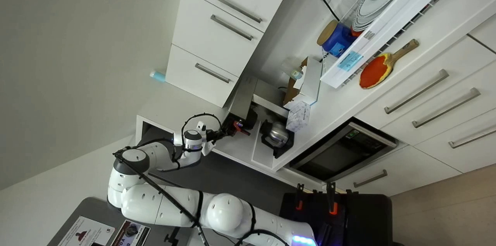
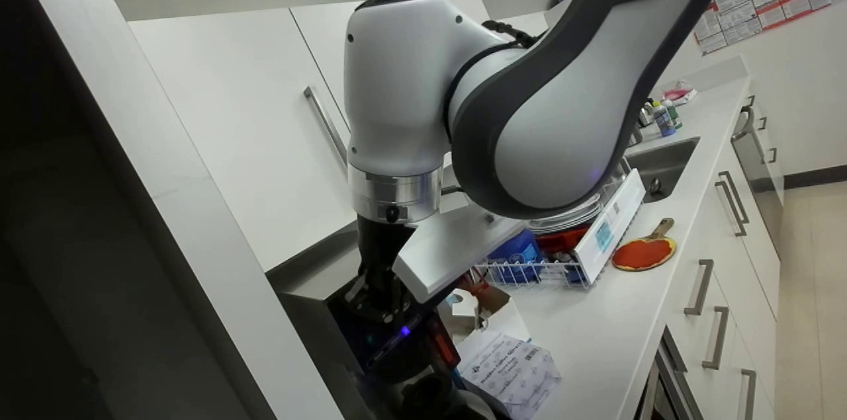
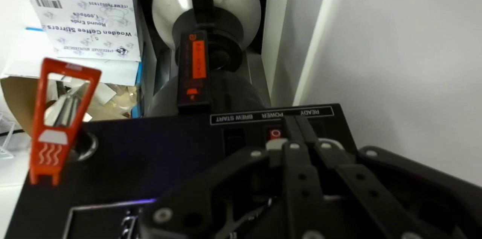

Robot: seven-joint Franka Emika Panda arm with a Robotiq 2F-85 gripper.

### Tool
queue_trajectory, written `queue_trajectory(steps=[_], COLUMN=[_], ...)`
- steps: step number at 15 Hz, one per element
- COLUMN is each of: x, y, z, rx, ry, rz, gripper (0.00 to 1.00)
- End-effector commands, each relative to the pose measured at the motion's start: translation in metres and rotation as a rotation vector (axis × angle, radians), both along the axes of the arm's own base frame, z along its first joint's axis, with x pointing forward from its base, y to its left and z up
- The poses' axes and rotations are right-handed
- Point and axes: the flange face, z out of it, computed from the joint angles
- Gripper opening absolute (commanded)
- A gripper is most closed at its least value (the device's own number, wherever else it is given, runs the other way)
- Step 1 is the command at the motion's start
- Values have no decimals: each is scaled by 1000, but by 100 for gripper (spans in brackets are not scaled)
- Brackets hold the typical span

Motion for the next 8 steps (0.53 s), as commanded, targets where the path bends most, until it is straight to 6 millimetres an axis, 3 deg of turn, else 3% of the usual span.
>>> queue_trajectory(steps=[1,8], x=[10,12], y=[6,8], z=[3,3], rx=[15,-4], ry=[-19,-53], rz=[-5,6], gripper=[0,0])
